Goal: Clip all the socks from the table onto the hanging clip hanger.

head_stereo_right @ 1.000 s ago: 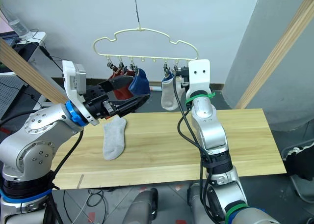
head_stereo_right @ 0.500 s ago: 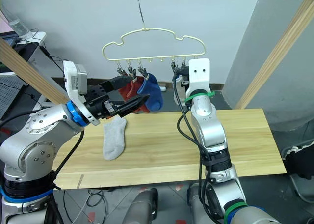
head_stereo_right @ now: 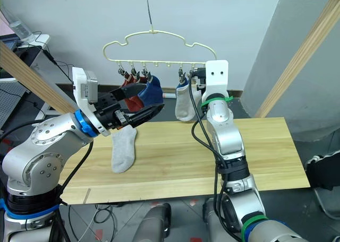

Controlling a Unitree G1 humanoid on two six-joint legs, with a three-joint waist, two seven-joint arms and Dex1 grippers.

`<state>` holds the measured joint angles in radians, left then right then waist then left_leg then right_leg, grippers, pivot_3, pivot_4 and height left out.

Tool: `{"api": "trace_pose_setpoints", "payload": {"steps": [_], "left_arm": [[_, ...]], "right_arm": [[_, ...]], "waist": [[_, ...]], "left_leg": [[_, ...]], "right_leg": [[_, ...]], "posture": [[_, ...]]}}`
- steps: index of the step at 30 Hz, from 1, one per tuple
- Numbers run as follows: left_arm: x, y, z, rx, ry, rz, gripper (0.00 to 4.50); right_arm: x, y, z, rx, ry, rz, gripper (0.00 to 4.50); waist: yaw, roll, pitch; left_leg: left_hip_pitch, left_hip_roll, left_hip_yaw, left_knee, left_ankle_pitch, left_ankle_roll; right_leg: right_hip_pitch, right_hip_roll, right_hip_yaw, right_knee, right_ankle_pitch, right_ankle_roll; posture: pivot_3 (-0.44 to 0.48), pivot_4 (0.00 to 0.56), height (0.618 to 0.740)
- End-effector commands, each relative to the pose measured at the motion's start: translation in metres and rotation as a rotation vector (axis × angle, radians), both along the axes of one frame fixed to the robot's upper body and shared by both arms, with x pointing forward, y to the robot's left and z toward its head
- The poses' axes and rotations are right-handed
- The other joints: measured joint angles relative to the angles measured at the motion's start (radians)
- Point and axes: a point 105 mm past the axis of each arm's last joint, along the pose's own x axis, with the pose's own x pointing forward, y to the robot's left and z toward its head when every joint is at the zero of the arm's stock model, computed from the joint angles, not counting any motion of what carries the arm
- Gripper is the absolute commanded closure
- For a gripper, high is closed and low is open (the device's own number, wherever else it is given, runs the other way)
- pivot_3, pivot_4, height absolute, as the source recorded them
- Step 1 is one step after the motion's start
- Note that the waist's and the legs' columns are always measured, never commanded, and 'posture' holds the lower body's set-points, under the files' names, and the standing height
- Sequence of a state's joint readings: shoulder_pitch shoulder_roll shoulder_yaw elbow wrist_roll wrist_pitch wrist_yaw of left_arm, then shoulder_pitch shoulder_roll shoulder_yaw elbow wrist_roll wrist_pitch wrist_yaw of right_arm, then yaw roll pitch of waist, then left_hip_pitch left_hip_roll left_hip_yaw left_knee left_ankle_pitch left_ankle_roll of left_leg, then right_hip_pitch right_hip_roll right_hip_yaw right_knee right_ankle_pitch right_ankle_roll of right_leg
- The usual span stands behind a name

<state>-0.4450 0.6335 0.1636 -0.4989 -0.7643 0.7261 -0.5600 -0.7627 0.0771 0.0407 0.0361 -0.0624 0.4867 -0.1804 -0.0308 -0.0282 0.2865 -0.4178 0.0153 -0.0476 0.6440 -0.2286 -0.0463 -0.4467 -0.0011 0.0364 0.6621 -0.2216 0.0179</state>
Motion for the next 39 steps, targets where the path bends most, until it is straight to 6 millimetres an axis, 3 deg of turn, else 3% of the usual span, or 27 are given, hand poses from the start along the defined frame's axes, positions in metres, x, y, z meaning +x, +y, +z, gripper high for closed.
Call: {"api": "trace_pose_setpoints", "payload": {"steps": [1, 21, 29, 35, 39], "left_arm": [[-0.004, -0.002, 0.010, -0.005, -0.058, -0.011, 0.00], [-0.004, -0.005, 0.013, -0.002, -0.067, -0.012, 0.00], [-0.004, -0.005, 0.012, -0.003, -0.071, -0.009, 0.00], [-0.003, -0.006, 0.011, -0.010, -0.070, -0.007, 0.00], [-0.003, -0.005, 0.005, 0.001, -0.058, -0.001, 0.00]], "right_arm": [[-0.003, 0.004, 0.018, 0.020, -0.067, -0.002, 2.33], [0.010, 0.004, 0.023, 0.064, -0.059, -0.011, 2.33], [0.007, 0.009, 0.024, 0.077, -0.064, 0.017, 4.37], [0.006, 0.008, 0.024, 0.063, -0.057, 0.049, 4.47], [-0.001, 0.018, 0.022, -0.024, -0.020, 0.227, 4.47]], "waist": [[0.000, 0.000, 0.000], [0.001, 0.000, 0.000], [0.001, 0.000, 0.000], [0.001, 0.000, 0.000], [0.001, 0.000, 0.000]], "left_leg": [[0.000, 0.000, 0.000, 0.000, 0.000, 0.000], [0.000, 0.000, 0.000, 0.000, 0.000, 0.000], [0.000, -0.001, 0.000, 0.000, 0.000, 0.000], [0.000, -0.001, 0.000, 0.000, 0.000, 0.000], [0.000, -0.001, 0.000, 0.000, 0.000, 0.000]], "right_leg": [[0.000, 0.000, 0.000, 0.000, 0.000, 0.000], [0.000, 0.000, -0.001, 0.000, 0.000, -0.001], [0.000, 0.000, -0.001, 0.000, 0.002, -0.003], [0.000, 0.000, -0.001, 0.000, 0.002, -0.004], [0.000, -0.001, -0.001, 0.000, 0.002, -0.004]], "posture": [[0.063, 0.277, 0.740], [0.075, 0.260, 0.740], [0.068, 0.260, 0.740], [0.064, 0.266, 0.740], [0.058, 0.270, 0.740]]}}
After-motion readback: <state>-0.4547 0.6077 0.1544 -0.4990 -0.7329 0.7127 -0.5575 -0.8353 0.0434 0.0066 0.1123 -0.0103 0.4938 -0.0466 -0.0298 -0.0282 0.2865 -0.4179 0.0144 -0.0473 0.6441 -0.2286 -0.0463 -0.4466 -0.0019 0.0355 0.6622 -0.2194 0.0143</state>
